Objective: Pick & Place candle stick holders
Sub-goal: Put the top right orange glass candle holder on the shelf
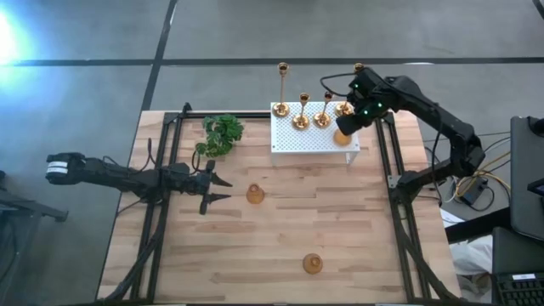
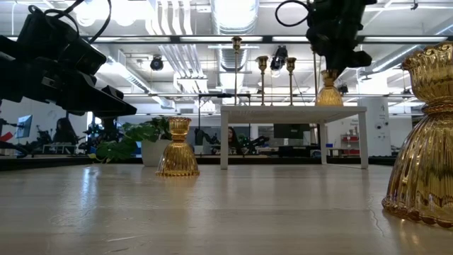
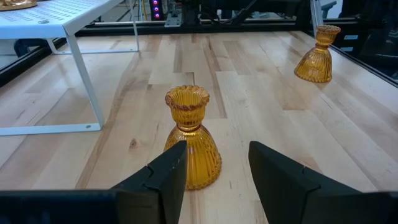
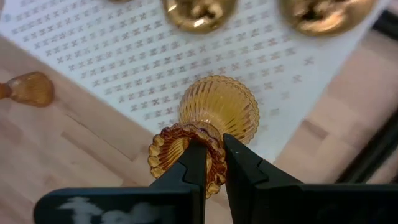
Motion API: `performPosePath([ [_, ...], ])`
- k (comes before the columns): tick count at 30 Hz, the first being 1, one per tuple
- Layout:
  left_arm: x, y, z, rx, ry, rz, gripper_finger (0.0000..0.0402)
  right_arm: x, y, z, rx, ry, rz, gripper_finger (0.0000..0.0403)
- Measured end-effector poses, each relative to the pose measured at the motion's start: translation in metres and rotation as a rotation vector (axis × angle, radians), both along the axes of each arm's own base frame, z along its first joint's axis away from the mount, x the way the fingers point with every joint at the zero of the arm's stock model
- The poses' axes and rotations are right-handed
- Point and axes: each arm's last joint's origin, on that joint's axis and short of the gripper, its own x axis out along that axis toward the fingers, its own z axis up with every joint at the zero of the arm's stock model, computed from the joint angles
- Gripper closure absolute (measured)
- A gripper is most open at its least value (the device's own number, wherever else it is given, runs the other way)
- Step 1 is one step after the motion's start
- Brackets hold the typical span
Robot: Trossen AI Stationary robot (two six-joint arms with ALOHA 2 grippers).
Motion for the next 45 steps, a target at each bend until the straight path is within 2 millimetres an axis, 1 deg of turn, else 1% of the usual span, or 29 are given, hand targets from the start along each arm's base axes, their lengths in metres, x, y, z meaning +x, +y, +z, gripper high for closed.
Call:
performPosePath([
  [6, 0.0, 0.0, 0.0, 0.0, 0.0, 0.0, 0.0225, -0.001, 0.001, -0.001, 0.038, -0.002, 0.004, 0.0379],
  [11, 0.0, 0.0, 0.0, 0.0, 0.0, 0.0, 0.0225, -0.002, 0.001, -0.001, 0.001, 0.031, -0.009, 0.0379],
  [22, 0.0, 0.0, 0.0, 0.0, 0.0, 0.0, 0.0225, -0.003, 0.0, -0.001, -0.007, 0.039, -0.013, 0.0378],
  [24, 0.0, 0.0, 0.0, 0.0, 0.0, 0.0, 0.0225, -0.003, 0.0, -0.001, -0.012, 0.045, -0.015, 0.0366],
  [30, 0.0, 0.0, 0.0, 0.0, 0.0, 0.0, 0.0225, -0.003, -0.001, -0.002, -0.024, 0.06, -0.024, 0.0305],
  [35, 0.0, 0.0, 0.0, 0.0, 0.0, 0.0, 0.0225, -0.003, -0.001, -0.001, -0.025, 0.055, -0.016, 0.0271],
  [38, 0.0, 0.0, 0.0, 0.0, 0.0, 0.0, 0.0225, -0.002, -0.002, 0.003, -0.041, 0.036, -0.016, 0.0255],
  [45, 0.0, 0.0, 0.0, 0.0, 0.0, 0.0, 0.0225, -0.001, -0.004, 0.019, -0.112, 0.006, -0.028, 0.0224],
])
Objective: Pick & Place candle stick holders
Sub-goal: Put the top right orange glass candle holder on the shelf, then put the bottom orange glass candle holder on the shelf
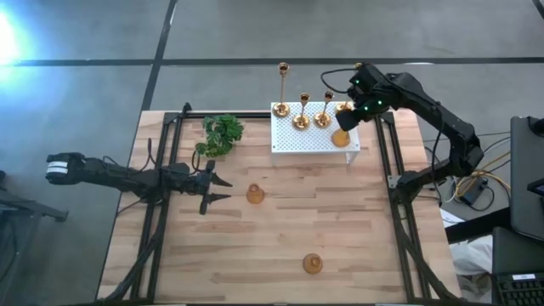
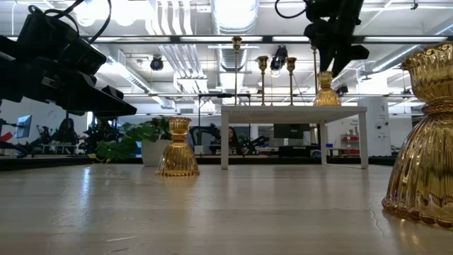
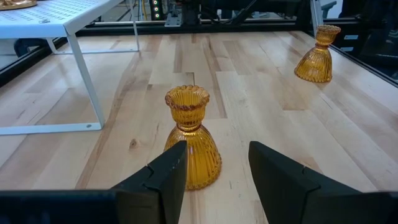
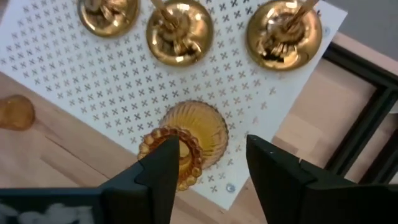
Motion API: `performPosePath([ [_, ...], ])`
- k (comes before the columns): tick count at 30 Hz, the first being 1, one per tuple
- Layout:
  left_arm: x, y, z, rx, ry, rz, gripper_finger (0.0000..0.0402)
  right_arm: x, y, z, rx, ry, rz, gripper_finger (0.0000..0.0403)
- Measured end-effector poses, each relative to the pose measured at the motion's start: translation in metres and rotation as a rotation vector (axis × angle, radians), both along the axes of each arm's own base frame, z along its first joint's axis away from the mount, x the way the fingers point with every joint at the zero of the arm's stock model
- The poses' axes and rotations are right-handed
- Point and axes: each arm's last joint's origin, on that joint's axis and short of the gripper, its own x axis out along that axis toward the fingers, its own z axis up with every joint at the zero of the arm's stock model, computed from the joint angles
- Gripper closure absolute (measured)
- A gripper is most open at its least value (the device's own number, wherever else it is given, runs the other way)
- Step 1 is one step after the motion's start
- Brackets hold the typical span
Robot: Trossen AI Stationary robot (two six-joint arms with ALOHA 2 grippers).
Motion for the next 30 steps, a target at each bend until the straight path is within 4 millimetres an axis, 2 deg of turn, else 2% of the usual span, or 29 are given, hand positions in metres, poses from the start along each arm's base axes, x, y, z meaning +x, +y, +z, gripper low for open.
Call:
performPosePath([
  [8, 0.0, 0.0, 0.0, 0.0, 0.0, 0.0, 0.0225, -0.008, 0.007, 0.014, 0.02, 0.023, -0.001, 0.0224],
  [14, 0.0, 0.0, 0.0, 0.0, 0.0, 0.0, 0.0225, -0.026, 0.026, 0.052, -0.076, -0.09, 0.007, 0.0236],
  [20, 0.0, 0.0, 0.0, 0.0, 0.0, 0.0, 0.0225, -0.051, 0.07, 0.098, -0.147, -0.308, 0.091, 0.0253],
  [24, 0.0, 0.0, 0.0, 0.0, 0.0, 0.0, 0.0225, -0.06, 0.106, 0.115, -0.13, -0.439, 0.154, 0.0273],
  [27, 0.0, 0.0, 0.0, 0.0, 0.0, 0.0, 0.0225, -0.053, 0.131, 0.119, -0.109, -0.511, 0.205, 0.029],
  [30, 0.0, 0.0, 0.0, 0.0, 0.0, 0.0, 0.0225, -0.035, 0.16, 0.115, -0.132, -0.52, 0.255, 0.0306],
])
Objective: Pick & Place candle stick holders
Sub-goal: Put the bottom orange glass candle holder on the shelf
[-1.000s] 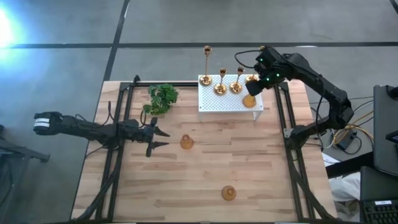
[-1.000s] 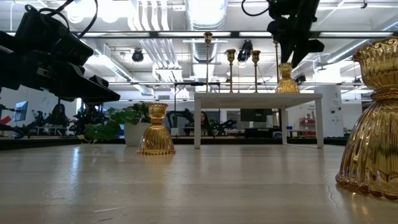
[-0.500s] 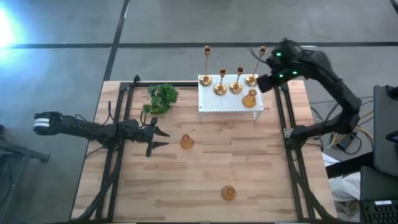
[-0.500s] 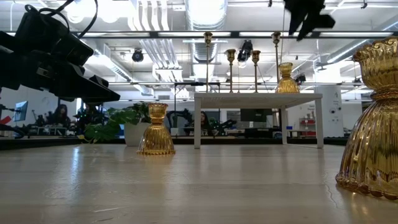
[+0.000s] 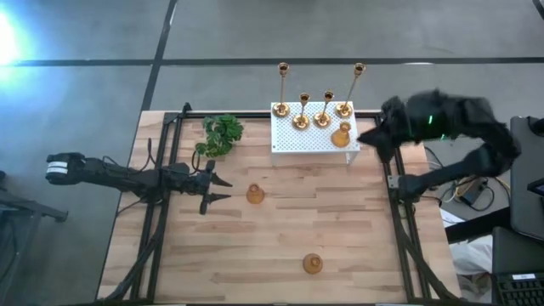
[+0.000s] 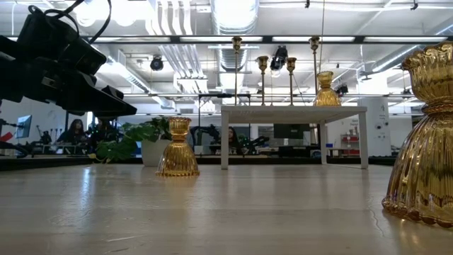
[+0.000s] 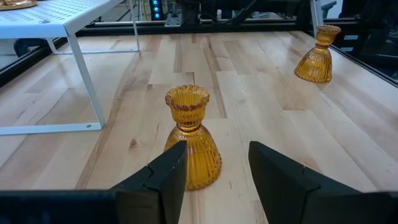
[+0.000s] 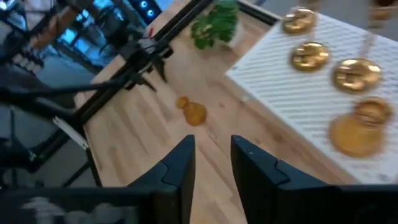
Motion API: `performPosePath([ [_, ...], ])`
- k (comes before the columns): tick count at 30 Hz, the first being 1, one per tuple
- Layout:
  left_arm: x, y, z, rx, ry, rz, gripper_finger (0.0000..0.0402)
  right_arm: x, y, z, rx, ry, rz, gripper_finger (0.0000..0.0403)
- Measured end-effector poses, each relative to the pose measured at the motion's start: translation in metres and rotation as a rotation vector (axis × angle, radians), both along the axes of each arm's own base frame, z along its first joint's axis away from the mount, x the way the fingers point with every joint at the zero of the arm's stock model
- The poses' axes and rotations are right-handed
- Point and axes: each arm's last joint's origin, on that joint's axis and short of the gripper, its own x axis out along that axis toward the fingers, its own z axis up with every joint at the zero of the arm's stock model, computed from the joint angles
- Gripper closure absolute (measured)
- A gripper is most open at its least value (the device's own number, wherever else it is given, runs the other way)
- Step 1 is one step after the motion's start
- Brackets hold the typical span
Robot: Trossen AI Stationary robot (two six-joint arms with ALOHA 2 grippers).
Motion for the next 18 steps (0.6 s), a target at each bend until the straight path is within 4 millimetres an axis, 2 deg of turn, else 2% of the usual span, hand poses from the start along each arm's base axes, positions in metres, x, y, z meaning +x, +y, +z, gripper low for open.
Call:
performPosePath([
  [4, 0.0, 0.0, 0.0, 0.0, 0.0, 0.0, 0.0225, 0.029, 0.044, -0.014, -0.077, 0.036, 0.061, 0.0324],
  [12, 0.0, 0.0, 0.0, 0.0, 0.0, 0.0, 0.0225, 0.072, 0.132, -0.054, -0.085, 0.187, 0.225, 0.0346],
  [18, 0.0, 0.0, 0.0, 0.0, -0.001, 0.0, 0.0225, 0.093, 0.177, -0.084, -0.029, 0.275, 0.297, 0.0347],
])
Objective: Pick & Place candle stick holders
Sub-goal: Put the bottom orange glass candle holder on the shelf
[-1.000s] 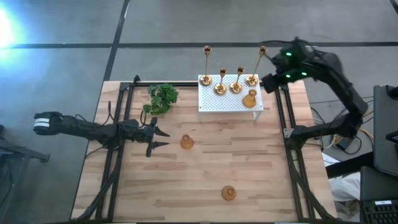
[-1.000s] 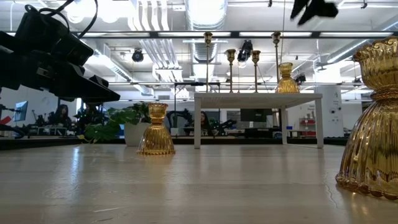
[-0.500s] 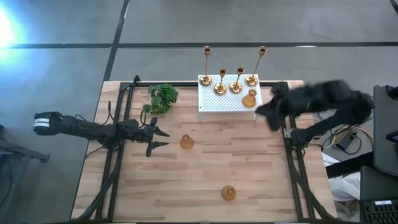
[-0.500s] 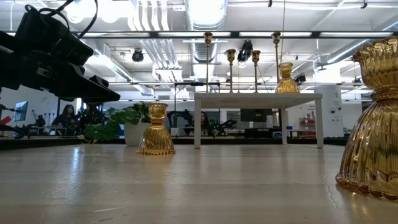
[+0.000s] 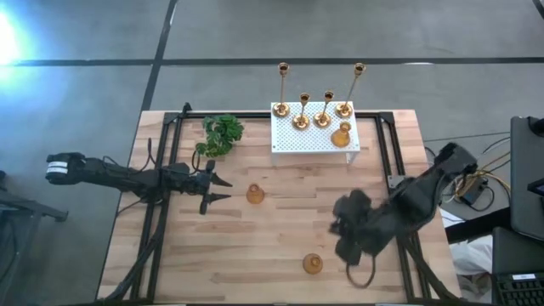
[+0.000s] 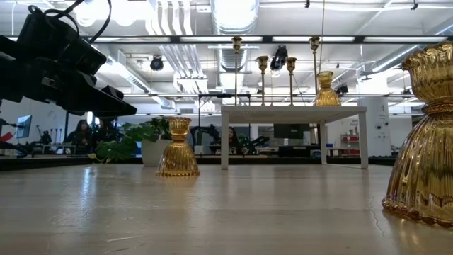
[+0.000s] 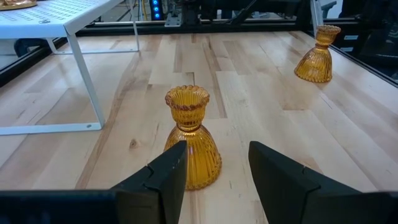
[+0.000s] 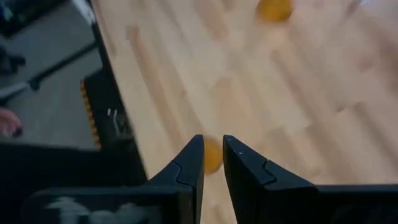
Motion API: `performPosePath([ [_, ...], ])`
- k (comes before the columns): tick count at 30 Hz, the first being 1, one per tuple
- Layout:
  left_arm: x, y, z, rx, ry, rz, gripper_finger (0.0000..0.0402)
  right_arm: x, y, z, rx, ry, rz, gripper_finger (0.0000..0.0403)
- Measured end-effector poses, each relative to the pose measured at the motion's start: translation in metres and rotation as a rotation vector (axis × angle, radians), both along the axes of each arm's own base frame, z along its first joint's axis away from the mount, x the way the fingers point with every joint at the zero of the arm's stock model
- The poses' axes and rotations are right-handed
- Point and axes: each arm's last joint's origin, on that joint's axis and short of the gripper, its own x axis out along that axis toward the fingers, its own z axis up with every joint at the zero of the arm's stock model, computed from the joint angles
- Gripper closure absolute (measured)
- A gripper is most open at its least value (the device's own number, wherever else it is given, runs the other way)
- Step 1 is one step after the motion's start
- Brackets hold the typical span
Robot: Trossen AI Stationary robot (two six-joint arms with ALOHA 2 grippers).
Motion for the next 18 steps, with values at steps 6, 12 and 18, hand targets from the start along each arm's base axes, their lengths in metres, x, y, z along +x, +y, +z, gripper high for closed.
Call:
performPosePath([
  [6, 0.0, 0.0, 0.0, 0.0, 0.0, 0.0, 0.0225, 0.024, 0.024, -0.033, 0.063, 0.145, 0.029, 0.0331],
  [12, 0.0, 0.0, 0.0, 0.0, 0.001, 0.0, 0.0225, 0.045, 0.041, -0.065, 0.083, 0.25, 0.056, 0.0298],
  [18, 0.0, 0.0, 0.0, 0.0, 0.0, 0.0, 0.0225, 0.057, 0.046, -0.086, 0.062, 0.311, 0.048, 0.0259],
])
